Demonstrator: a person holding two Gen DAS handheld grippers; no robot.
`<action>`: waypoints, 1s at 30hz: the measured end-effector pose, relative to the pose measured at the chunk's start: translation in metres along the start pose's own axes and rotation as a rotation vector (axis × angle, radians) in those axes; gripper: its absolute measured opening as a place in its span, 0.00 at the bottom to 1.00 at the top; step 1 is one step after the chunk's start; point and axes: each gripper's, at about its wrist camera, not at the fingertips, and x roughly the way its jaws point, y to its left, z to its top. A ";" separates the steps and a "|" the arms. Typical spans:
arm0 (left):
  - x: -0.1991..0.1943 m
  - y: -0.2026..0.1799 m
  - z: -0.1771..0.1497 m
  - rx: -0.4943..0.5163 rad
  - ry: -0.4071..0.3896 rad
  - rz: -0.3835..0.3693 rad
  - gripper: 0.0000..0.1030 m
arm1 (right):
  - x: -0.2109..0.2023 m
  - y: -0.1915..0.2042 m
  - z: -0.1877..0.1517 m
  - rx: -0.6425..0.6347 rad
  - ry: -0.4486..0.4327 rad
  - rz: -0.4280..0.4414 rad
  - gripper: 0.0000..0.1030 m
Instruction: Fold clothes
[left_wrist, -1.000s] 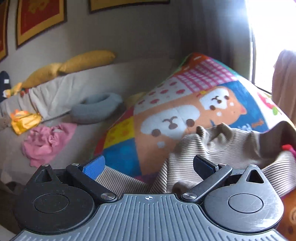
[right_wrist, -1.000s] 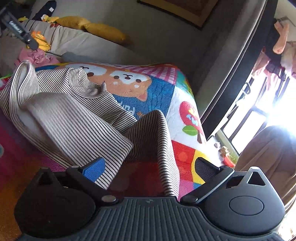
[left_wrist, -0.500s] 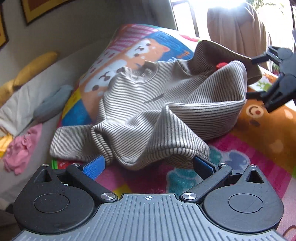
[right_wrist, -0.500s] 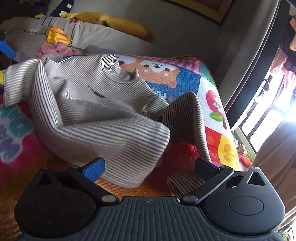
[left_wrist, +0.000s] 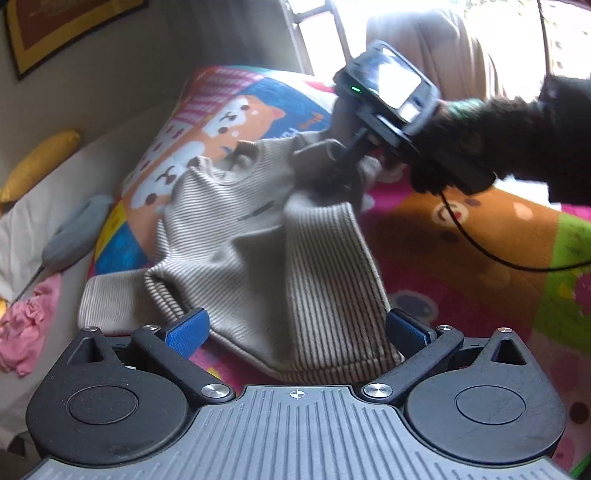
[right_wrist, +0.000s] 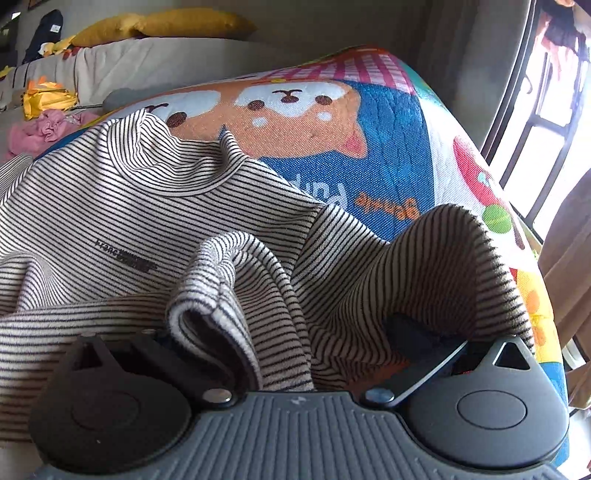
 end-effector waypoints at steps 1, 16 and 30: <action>0.001 -0.004 -0.001 0.006 0.005 -0.004 1.00 | 0.001 0.001 0.000 -0.006 -0.003 -0.002 1.00; 0.023 0.012 -0.010 -0.083 0.024 0.339 1.00 | -0.104 -0.051 -0.050 -0.108 -0.227 -0.056 1.00; 0.033 0.080 -0.014 -0.321 0.054 0.401 1.00 | -0.094 0.008 -0.083 -0.413 -0.209 -0.119 1.00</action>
